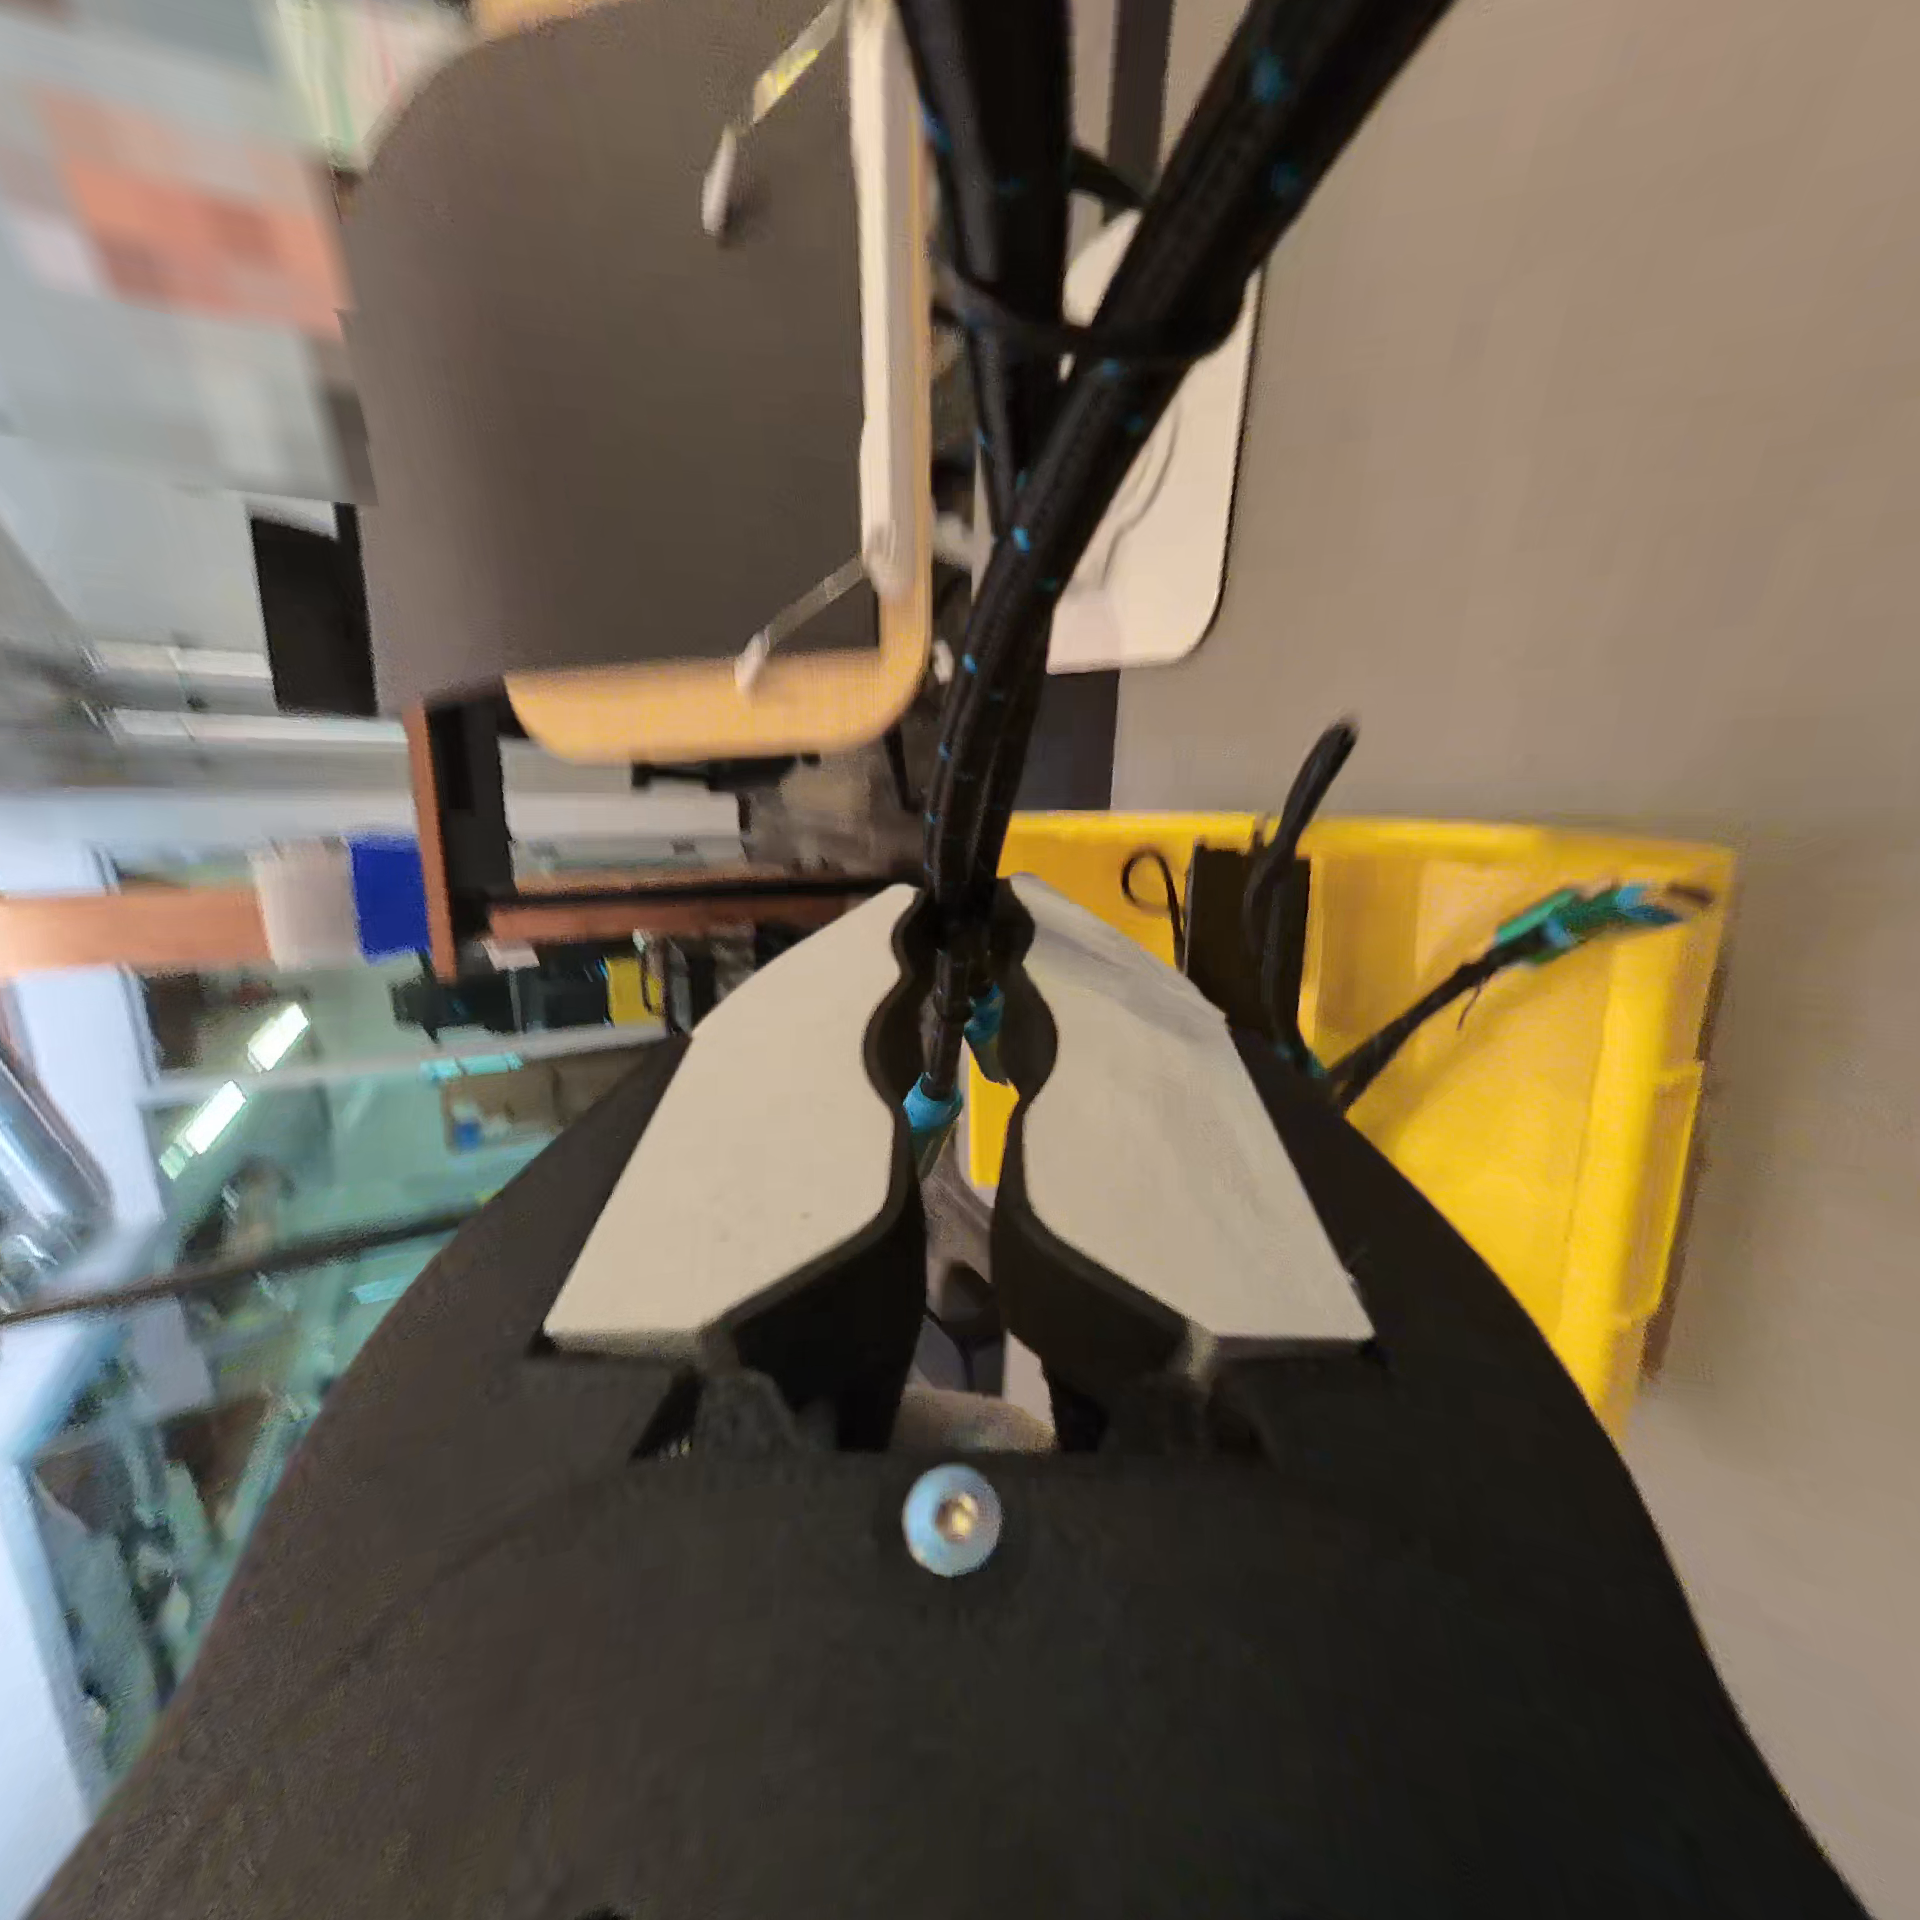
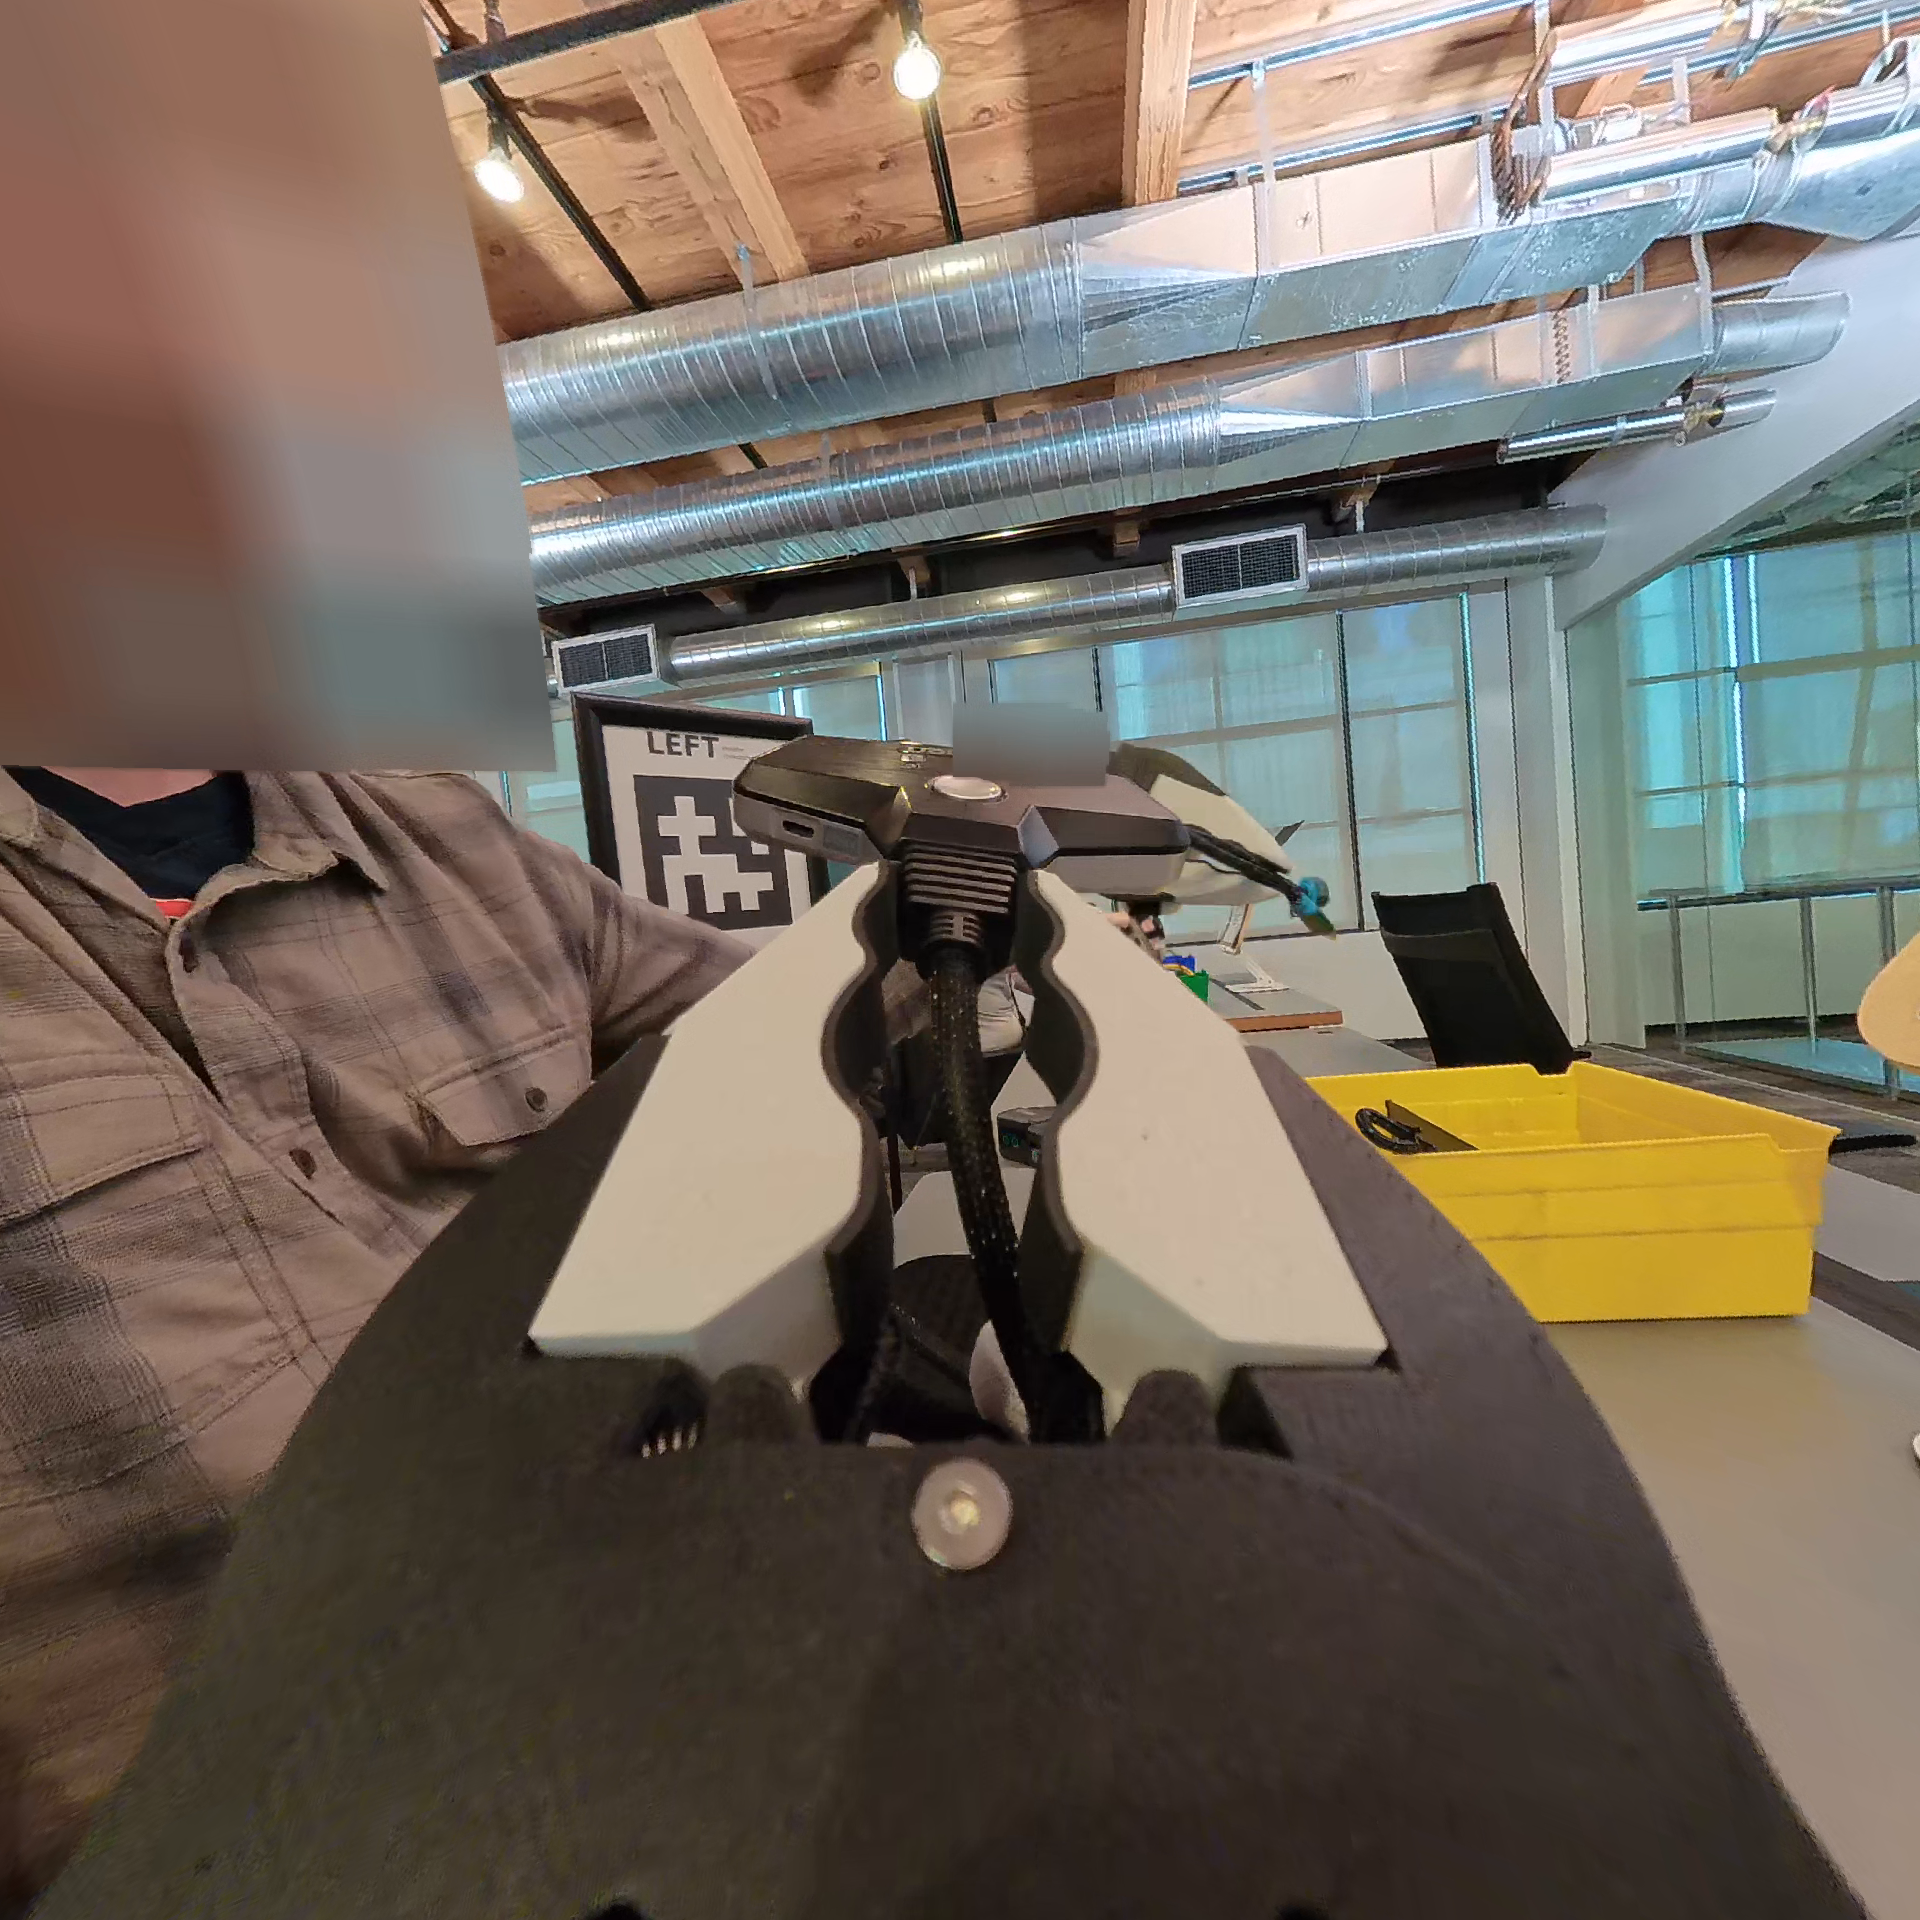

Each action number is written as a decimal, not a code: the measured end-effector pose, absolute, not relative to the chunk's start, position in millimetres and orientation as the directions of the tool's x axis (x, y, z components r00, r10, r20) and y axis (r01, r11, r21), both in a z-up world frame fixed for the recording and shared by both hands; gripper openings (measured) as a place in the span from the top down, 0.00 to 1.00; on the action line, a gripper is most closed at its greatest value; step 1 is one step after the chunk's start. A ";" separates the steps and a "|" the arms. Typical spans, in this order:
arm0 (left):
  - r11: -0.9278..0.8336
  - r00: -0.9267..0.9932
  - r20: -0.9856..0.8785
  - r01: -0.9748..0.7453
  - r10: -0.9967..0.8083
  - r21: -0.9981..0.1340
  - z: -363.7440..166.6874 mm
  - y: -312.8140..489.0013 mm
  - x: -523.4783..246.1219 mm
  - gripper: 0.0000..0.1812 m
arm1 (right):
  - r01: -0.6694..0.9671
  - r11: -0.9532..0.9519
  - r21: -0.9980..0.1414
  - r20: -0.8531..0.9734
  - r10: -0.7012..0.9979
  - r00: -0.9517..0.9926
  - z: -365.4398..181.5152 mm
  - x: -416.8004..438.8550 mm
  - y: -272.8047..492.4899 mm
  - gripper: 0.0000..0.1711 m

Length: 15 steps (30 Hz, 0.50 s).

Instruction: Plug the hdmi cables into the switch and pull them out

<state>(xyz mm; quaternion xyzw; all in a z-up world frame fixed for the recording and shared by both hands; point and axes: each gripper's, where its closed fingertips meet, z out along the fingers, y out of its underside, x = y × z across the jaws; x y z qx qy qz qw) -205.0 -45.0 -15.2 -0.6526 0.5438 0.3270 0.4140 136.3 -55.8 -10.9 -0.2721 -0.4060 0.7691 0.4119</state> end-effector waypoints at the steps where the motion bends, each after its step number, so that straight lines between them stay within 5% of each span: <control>1: -0.011 0.137 -0.882 -0.989 -0.450 -0.148 -15.3 -46.1 -179.8 0.95 | -0.416 -0.329 -0.848 -0.082 0.856 -0.511 -10.4 137.5 -55.6 0.89; 7: 0.214 -0.263 -0.830 -0.961 -0.492 0.177 -92.5 -38.1 -60.8 0.95 | -0.430 -0.307 -0.849 -0.071 0.873 -0.483 -9.0 147.9 -51.8 0.89; 15: 0.444 -0.520 -0.791 -0.821 -0.322 0.359 -199.6 -9.2 6.9 0.94 | -0.414 -0.276 -0.867 -0.069 0.891 -0.449 -14.4 156.5 -47.7 0.88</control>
